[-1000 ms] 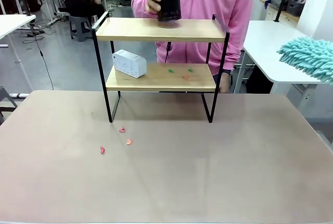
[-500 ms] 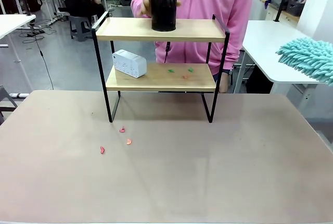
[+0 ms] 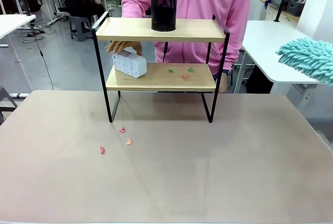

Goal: Clean the shelf.
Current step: Clean the remaining tier of the Shelf with the Duster once objects are removed.

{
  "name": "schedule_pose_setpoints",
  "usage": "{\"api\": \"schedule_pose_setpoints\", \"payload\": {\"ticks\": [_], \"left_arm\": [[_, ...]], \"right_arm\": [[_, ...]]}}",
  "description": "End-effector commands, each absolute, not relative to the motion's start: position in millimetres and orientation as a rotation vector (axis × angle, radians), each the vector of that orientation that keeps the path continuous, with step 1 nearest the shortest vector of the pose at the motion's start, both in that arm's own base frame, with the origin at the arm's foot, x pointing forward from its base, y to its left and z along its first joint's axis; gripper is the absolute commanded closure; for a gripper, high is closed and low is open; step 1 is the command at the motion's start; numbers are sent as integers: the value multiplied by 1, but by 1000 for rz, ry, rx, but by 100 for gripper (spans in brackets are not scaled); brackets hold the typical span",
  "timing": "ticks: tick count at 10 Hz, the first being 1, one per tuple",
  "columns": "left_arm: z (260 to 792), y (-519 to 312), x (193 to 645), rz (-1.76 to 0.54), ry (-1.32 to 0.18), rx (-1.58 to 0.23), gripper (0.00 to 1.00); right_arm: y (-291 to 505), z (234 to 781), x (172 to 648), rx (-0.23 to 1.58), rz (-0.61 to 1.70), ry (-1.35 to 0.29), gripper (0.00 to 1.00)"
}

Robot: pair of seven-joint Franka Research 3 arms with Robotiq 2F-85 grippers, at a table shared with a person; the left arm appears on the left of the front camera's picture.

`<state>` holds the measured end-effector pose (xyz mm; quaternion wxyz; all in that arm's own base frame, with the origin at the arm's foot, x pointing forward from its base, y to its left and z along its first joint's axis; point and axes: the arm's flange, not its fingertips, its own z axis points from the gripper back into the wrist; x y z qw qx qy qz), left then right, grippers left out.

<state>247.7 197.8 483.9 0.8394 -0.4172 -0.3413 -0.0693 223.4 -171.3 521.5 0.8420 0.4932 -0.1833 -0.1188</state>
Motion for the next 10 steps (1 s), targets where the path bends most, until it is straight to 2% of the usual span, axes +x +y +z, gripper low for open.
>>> {"api": "schedule_pose_setpoints", "payload": {"ticks": [1,10], "left_arm": [[484,197,248,-164,-742,-888,0],[484,197,248,-164,-742,-888,0]], "right_arm": [[-172,520,225,1059,-227,-407,88],[-171,521,223,1042,-251,-387,88]]}}
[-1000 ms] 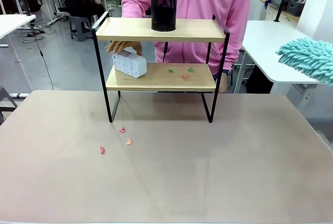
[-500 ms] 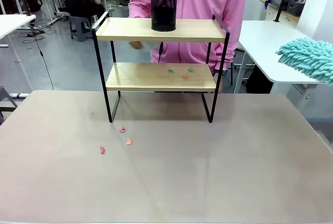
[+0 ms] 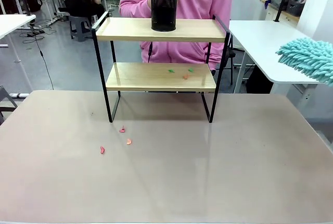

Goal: Clean the shelf.
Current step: Clean the remaining tier of the Shelf with the Duster once objects are removed.

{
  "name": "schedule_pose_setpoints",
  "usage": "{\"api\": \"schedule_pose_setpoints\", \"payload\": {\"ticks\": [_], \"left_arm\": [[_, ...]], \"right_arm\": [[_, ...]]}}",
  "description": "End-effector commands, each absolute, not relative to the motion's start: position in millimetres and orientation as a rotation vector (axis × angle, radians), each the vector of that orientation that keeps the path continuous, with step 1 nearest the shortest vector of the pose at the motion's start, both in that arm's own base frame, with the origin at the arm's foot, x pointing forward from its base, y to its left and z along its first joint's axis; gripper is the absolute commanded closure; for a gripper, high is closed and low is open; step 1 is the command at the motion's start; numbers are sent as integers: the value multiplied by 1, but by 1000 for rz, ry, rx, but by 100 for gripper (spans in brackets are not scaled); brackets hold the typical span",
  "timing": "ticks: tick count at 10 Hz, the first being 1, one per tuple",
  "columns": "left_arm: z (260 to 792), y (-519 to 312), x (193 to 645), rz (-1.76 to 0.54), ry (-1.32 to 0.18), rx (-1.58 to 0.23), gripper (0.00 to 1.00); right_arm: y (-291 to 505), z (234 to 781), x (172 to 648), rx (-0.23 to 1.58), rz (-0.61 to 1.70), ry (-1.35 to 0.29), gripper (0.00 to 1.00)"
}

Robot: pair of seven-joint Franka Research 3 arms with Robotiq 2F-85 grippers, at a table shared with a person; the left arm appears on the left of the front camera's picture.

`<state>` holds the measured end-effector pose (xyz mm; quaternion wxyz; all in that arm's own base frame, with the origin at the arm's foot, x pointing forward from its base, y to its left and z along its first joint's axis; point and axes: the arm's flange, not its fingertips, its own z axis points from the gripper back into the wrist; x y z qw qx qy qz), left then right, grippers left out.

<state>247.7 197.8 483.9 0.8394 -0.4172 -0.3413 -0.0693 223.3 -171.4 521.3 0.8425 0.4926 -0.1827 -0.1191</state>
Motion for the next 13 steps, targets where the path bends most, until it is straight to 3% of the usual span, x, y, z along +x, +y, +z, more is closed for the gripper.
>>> {"api": "schedule_pose_setpoints", "payload": {"ticks": [1,4,7,9,11,12,13], "left_arm": [[484,197,248,-164,-742,-888,0],[484,197,248,-164,-742,-888,0],[484,197,248,-164,-742,-888,0],[484,197,248,-164,-742,-888,0],[484,197,248,-164,-742,-888,0],[484,197,248,-164,-742,-888,0],[484,197,248,-164,-742,-888,0]], "right_arm": [[-161,528,223,1044,-199,-384,88],[-102,553,208,1075,170,-285,88],[-27,550,192,917,528,-83,88],[25,532,196,890,577,-54,88],[13,532,200,777,424,-188,88],[27,540,195,867,562,-23,88],[24,543,204,826,528,-81,88]]}}
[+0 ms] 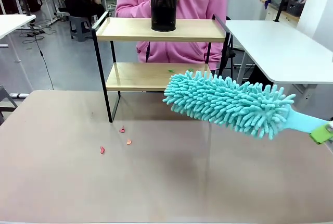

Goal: Clean the shelf.
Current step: Clean the remaining tier of the Shelf with the Duster once objects are removed.

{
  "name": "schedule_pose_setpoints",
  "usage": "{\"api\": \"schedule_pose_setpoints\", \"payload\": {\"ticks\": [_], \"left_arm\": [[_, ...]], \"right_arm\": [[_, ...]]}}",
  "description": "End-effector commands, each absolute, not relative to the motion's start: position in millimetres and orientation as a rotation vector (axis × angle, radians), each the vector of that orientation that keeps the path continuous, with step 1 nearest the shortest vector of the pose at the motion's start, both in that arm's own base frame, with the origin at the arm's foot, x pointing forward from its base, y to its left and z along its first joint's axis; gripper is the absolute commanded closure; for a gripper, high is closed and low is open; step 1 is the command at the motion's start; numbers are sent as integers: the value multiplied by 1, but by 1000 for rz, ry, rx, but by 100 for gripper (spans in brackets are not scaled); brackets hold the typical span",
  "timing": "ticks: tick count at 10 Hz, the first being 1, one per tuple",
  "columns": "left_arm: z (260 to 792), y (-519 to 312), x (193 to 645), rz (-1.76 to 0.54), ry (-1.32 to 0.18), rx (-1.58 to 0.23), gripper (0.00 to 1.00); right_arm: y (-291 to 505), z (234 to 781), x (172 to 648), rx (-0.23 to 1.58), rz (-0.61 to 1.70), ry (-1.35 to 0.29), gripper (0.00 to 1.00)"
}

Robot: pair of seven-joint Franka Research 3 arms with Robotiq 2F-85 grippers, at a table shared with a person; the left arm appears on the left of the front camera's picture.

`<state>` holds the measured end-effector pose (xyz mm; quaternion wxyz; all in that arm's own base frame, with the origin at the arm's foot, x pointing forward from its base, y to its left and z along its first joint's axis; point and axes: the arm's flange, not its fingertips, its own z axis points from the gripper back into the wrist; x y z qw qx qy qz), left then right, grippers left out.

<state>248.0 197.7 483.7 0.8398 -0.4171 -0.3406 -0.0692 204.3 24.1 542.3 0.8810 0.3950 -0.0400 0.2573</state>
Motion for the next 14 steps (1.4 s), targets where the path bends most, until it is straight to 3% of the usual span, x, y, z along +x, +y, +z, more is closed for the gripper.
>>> {"api": "schedule_pose_setpoints", "payload": {"ticks": [1,4,10,14], "left_arm": [[484,197,248,-164,-742,-888,0],[484,197,248,-164,-742,-888,0],[484,197,248,-164,-742,-888,0],[484,197,248,-164,-742,-888,0]], "right_arm": [[31,547,201,726,484,-85,88],[58,538,249,646,453,-140,88],[98,532,313,528,312,-421,88],[131,508,339,430,249,-418,88]]}}
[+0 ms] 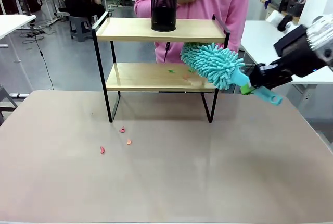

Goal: Clean the shelf.
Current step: Clean the remaining tier of the Shelf with the Duster once objects are removed.

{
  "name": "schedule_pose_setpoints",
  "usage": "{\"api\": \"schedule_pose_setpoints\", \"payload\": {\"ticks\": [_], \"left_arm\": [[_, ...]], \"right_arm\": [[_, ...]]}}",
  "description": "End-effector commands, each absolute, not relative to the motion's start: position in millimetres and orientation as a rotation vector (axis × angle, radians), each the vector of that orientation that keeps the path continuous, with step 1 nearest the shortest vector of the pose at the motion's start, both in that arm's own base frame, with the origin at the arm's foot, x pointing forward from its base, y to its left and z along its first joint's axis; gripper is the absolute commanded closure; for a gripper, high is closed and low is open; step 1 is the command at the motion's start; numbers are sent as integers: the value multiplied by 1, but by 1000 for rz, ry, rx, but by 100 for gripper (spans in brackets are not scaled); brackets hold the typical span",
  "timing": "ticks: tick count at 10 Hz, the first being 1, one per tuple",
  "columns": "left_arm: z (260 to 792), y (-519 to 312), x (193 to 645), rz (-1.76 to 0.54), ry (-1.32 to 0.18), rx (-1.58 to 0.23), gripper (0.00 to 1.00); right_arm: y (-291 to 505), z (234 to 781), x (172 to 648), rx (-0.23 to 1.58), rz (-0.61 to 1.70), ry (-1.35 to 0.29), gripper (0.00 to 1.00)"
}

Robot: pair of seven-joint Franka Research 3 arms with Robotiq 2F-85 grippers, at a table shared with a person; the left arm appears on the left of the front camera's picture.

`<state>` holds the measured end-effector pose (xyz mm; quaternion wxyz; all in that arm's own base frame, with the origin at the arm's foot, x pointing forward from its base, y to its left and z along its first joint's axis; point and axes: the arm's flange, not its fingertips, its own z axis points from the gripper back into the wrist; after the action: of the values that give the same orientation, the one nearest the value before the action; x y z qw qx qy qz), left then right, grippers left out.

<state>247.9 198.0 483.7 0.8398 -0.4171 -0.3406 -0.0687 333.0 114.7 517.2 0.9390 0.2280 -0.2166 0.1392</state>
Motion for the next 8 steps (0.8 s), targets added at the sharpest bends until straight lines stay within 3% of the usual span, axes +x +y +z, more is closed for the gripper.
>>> {"api": "schedule_pose_setpoints", "payload": {"ticks": [1,4,8], "left_arm": [[484,197,248,-164,-742,-888,0],[484,197,248,-164,-742,-888,0],[484,197,248,-164,-742,-888,0]], "right_arm": [[140,501,340,419,218,-434,88],[155,481,343,365,88,-527,88],[161,464,348,339,62,-526,88]]}}
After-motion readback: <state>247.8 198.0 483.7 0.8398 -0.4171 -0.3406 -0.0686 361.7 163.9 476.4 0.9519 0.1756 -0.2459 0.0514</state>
